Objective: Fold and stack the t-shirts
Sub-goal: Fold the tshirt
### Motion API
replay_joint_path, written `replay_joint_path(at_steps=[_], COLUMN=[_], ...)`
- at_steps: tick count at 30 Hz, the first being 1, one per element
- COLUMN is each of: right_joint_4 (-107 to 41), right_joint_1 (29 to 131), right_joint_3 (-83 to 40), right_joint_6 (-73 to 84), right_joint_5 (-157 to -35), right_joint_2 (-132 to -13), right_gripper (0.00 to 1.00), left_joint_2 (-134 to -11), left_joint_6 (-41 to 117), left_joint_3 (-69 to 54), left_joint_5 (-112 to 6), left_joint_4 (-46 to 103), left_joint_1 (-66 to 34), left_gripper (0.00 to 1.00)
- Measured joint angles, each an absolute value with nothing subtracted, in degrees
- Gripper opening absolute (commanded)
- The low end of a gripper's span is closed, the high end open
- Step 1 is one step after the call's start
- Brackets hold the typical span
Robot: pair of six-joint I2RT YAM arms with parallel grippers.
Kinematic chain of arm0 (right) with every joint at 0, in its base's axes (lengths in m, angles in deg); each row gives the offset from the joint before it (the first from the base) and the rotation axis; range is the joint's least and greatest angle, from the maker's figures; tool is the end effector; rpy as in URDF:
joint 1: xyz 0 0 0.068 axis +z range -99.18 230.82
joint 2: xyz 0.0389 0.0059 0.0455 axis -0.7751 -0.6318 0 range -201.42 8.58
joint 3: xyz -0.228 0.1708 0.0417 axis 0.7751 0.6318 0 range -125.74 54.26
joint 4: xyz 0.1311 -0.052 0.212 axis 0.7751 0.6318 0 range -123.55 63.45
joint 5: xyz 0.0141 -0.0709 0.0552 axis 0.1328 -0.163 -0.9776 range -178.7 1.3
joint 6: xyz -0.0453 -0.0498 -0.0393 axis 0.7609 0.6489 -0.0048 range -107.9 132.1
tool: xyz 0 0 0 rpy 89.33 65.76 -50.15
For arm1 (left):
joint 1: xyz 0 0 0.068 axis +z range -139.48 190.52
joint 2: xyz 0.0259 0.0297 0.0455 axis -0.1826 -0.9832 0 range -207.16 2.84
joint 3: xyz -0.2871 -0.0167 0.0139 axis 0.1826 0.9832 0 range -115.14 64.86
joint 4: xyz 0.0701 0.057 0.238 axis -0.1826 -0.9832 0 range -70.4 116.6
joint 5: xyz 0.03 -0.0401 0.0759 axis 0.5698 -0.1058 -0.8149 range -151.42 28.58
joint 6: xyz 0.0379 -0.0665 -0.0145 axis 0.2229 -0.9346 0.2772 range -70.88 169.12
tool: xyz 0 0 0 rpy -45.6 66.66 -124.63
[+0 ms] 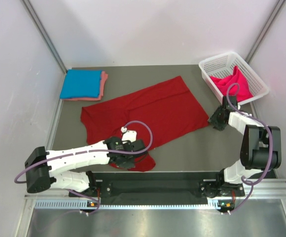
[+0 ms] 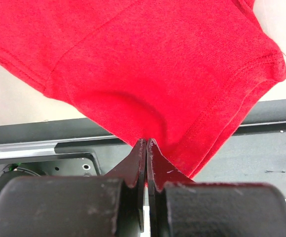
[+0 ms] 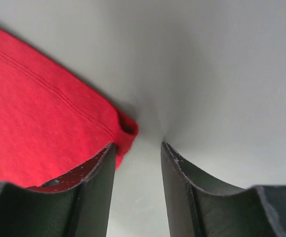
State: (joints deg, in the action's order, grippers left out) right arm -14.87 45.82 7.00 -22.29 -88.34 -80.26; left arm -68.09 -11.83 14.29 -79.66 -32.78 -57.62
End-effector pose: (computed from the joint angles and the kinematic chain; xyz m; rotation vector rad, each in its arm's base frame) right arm 0.3006 -0.0268 0.1581 0.8892 2.4780 0.1695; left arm 0.0926 -0.1750 0.2163 0.1343 2.7753 -0.0337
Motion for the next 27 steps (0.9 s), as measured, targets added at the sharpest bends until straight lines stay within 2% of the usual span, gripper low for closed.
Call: replay_joint_path(at_steps=[7, 10, 12, 13, 22, 27], right_joint_4=[-18.3, -19.4, -19.4, -19.4, -13.4, -10.2], right_joint_1=[45.7, 45.7, 45.6, 45.6, 45.7, 45.9], right_joint_3=[7.0, 7.0, 6.9, 6.9, 1.9, -3.4], right_joint_6=[-23.0, -22.9, -22.9, -22.8, -20.0, -16.1], right_joint_5=[-88.6, -88.7, -88.8, -88.8, -89.0, -91.7], right_joint_2=[-81.5, -82.1, -82.3, -82.4, -82.4, -83.6], right_gripper=[0.36, 0.15, 0.08, 0.0, 0.0, 0.0], left_joint_2=[-65.6, -64.7, -64.1, -63.7, -60.5, -60.4], left_joint_6=[-11.8, -11.9, -12.0, -12.2, -12.5, -9.8], left_joint_3=[14.3, 14.3, 14.2, 14.1, 7.6, 4.4], left_joint_5=[-80.4, -80.6, -81.0, -81.4, -88.4, -90.4], left_joint_4=[-33.5, -34.2, -34.8, -35.3, -39.6, -40.1], left_joint_1=[-57.6, -57.6, -57.6, -57.6, -57.0, -51.8], left_gripper=[0.0, 0.0, 0.0, 0.0, 0.0, 0.0])
